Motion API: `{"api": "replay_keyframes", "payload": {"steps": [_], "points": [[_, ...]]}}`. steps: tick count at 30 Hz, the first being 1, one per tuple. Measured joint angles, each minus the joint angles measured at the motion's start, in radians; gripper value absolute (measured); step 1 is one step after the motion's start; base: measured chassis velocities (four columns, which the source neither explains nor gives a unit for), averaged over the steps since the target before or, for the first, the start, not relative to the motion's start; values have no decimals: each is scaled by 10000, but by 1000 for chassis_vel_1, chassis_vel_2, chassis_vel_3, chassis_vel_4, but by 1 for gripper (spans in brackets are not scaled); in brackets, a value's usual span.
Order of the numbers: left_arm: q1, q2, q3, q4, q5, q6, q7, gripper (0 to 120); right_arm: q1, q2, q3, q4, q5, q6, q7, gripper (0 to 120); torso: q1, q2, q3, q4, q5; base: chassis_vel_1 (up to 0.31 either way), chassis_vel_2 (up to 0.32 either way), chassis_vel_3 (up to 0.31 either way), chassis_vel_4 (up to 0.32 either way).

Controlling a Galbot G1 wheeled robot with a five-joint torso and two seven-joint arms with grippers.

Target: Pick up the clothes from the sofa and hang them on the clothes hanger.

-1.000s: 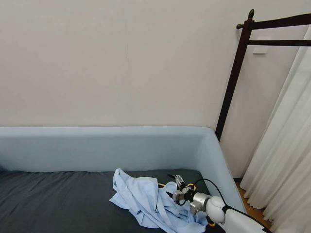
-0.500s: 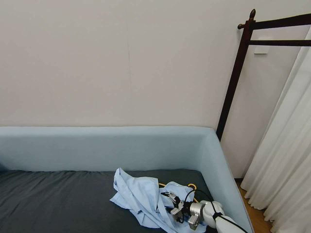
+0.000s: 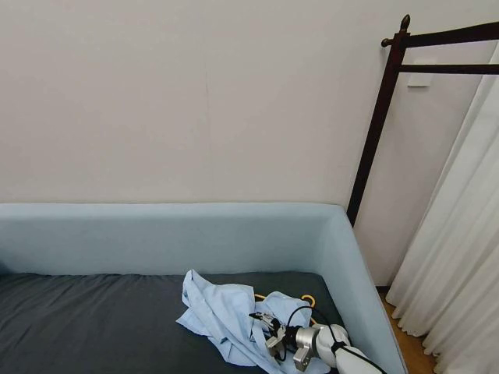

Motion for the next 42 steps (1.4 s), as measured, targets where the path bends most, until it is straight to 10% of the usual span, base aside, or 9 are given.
{"api": "replay_keyframes", "payload": {"steps": [22,33,42], "points": [[-182,-95,56,247,35,-6,9,100,281,0,-331,-138,-360,285,197,0,0,-1,0,0,1,0,0,0,0],[-176,111,347,30,122,166,90,100,714,-1076,-2658,2297,5421,-1301,-748,0,0,0,0,0,1,0,0,0,0],[-252,976,1291,-407,-360,895,433,100,1240,-1514,-4379,4412,8847,-4751,-729,0,0,0,0,1,2,0,0,0,0]]}}
